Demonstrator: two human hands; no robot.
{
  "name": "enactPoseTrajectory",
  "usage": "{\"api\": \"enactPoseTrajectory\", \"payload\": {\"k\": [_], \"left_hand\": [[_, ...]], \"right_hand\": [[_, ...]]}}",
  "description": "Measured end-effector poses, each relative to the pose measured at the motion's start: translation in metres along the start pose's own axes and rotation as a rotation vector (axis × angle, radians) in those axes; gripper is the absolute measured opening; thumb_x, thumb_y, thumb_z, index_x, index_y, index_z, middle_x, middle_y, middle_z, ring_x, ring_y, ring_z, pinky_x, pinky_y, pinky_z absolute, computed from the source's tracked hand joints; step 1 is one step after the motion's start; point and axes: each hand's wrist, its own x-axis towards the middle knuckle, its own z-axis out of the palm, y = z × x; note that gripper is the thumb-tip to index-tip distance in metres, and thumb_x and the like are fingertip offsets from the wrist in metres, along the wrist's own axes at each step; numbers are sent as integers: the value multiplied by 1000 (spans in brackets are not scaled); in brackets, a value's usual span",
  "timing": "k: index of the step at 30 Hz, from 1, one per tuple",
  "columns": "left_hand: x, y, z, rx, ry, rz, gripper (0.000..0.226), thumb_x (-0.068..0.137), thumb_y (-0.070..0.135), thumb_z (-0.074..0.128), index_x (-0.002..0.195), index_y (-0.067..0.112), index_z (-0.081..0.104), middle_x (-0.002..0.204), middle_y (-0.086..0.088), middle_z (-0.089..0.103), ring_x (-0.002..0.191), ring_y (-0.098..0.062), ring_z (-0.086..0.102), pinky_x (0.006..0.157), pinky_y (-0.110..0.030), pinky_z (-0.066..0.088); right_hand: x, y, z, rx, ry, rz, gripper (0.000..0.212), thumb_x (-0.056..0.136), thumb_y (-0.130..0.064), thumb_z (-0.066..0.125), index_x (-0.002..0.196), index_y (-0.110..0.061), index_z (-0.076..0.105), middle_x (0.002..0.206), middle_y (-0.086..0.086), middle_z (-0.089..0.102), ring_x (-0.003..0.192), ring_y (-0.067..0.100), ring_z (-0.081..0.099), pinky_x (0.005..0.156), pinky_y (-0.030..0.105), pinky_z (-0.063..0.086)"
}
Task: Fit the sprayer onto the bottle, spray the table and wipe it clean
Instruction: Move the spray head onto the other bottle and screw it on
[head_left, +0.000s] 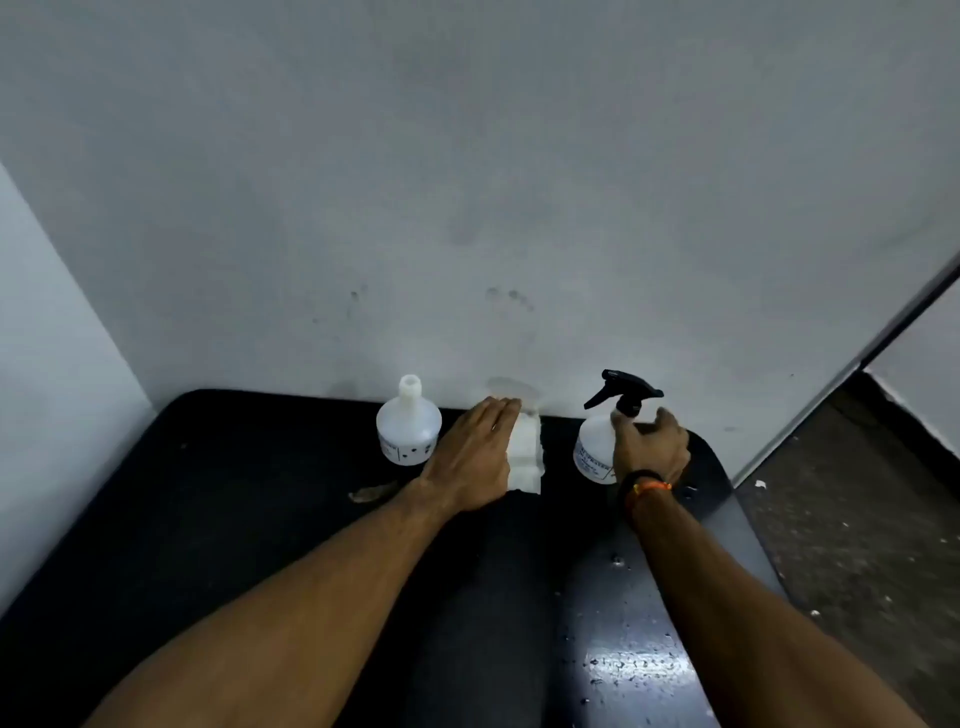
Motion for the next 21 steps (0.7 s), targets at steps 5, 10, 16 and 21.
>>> {"api": "enactPoseTrajectory", "payload": {"k": [5, 10, 16, 21], "left_hand": [[1, 6, 3, -21, -32, -9, 76, 87, 10, 52, 156, 3, 20, 162, -15, 27, 151, -28, 22, 125, -37, 20], [-7, 12, -1, -37, -30, -19, 77, 87, 10, 54, 156, 3, 22, 161, -16, 28, 151, -28, 23, 125, -37, 18], [-27, 34, -18, -152, -21, -41, 75, 91, 23, 58, 156, 5, 24, 160, -13, 31, 148, -28, 29, 122, -37, 24], [-57, 54, -33, -318, -44, -199, 107, 78, 53, 76, 158, 11, 19, 164, -9, 25, 151, -27, 23, 120, -53, 24]], "right_hand": [[13, -6, 7, 143, -74, 75, 47, 81, -38, 78, 121, -14, 69, 116, 15, 69, 117, 37, 60, 102, 49, 49], [6, -6, 12, 113, -15, 26, 33, 82, -34, 79, 106, -14, 73, 108, 10, 74, 106, 32, 65, 88, 31, 46], [-40, -21, 5, 51, 7, -127, 32, 83, -42, 76, 101, -16, 74, 97, 9, 76, 99, 31, 68, 80, 28, 40], [-98, -38, -10, 10, -67, -267, 42, 78, -51, 77, 101, -16, 72, 100, 8, 76, 99, 29, 69, 88, 39, 53]]}}
